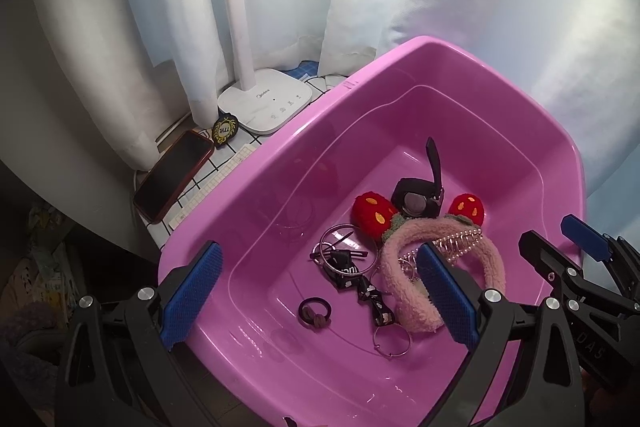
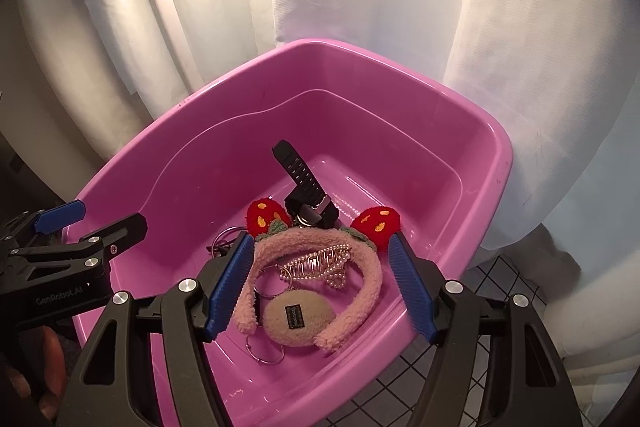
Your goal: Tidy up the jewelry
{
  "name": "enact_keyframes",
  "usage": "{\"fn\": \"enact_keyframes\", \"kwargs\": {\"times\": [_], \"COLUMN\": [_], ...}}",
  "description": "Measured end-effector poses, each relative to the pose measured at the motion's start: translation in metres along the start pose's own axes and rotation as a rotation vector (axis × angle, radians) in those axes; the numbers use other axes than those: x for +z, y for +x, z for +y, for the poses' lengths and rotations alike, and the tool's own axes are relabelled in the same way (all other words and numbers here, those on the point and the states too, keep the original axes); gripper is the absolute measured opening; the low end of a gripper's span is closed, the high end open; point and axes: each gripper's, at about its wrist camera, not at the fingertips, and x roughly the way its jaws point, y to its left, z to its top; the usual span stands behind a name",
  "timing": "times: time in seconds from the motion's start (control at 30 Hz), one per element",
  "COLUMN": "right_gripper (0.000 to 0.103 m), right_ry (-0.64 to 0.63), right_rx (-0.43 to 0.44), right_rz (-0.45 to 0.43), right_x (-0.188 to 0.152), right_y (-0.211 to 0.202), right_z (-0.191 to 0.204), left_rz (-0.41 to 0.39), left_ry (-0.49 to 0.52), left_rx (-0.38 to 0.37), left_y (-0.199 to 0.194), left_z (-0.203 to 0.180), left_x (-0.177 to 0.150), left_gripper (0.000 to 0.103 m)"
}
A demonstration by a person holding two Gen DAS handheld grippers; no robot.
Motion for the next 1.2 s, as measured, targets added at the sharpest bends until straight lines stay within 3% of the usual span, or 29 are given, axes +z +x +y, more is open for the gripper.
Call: {"fn": "enact_keyframes", "kwargs": {"times": [0.8,1.2], "right_gripper": [0.067,0.067], "right_ry": [0.000,0.002], "right_rx": [-0.004,0.005], "right_rz": [-0.001,0.001], "right_x": [0.0008,-0.0002], "right_y": [-0.0024,-0.0018], "right_z": [0.0022,0.0011], "left_rz": [-0.025,0.006], "left_ry": [0.005,0.007], "left_rx": [-0.015,0.002], "left_y": [-0.0025,0.0017], "left_z": [-0.0007,-0.0021], "left_x": [0.0001,0.0003], "left_gripper": [0.096,0.096]}}
